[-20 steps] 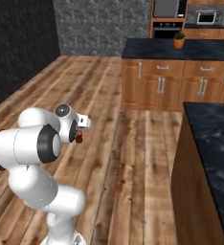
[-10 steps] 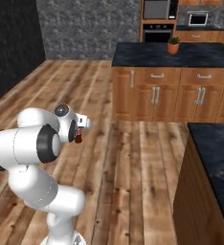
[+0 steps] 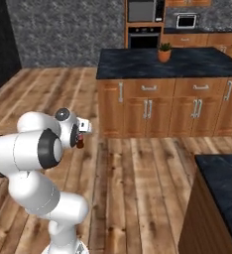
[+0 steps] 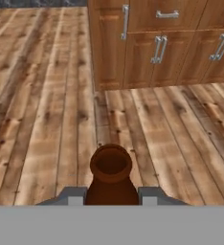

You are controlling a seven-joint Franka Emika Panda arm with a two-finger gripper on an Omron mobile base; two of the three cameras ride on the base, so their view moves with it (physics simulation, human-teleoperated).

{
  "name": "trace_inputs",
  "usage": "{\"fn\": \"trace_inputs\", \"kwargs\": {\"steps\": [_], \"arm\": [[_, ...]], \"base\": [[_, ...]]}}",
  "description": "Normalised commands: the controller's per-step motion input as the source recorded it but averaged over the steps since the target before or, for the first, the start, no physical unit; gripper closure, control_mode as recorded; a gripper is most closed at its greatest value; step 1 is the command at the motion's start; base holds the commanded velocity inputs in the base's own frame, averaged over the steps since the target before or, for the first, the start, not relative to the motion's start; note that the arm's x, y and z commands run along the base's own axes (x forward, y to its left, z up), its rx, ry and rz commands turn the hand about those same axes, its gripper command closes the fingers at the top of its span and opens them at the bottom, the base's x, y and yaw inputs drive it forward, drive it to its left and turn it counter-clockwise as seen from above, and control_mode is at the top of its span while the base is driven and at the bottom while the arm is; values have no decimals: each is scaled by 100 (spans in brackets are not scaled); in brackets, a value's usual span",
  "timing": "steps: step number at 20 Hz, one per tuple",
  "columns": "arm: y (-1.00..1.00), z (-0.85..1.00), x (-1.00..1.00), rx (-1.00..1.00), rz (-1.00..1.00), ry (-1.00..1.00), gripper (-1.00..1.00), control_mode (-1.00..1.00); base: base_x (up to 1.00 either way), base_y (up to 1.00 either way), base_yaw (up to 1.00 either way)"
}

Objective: Place the large bottle from the dining counter next to the other large bottle outside the sink, and place the small bottle from the dining counter next to the other small bottle inside the sink.

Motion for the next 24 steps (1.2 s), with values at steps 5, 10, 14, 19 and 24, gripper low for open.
{"fn": "trace_inputs", "kwargs": {"steps": [5, 10, 14, 19, 24], "arm": [[0, 0, 0, 0, 0, 0, 100, 100], [0, 0, 0, 0, 0, 0, 100, 100], [0, 0, 0, 0, 0, 0, 100, 100], [0, 0, 0, 0, 0, 0, 100, 100], [0, 0, 0, 0, 0, 0, 100, 100]], "base": [[94, 13, -34], [90, 17, -38], [85, 19, -38], [76, 14, -37], [63, 2, -39]]}}
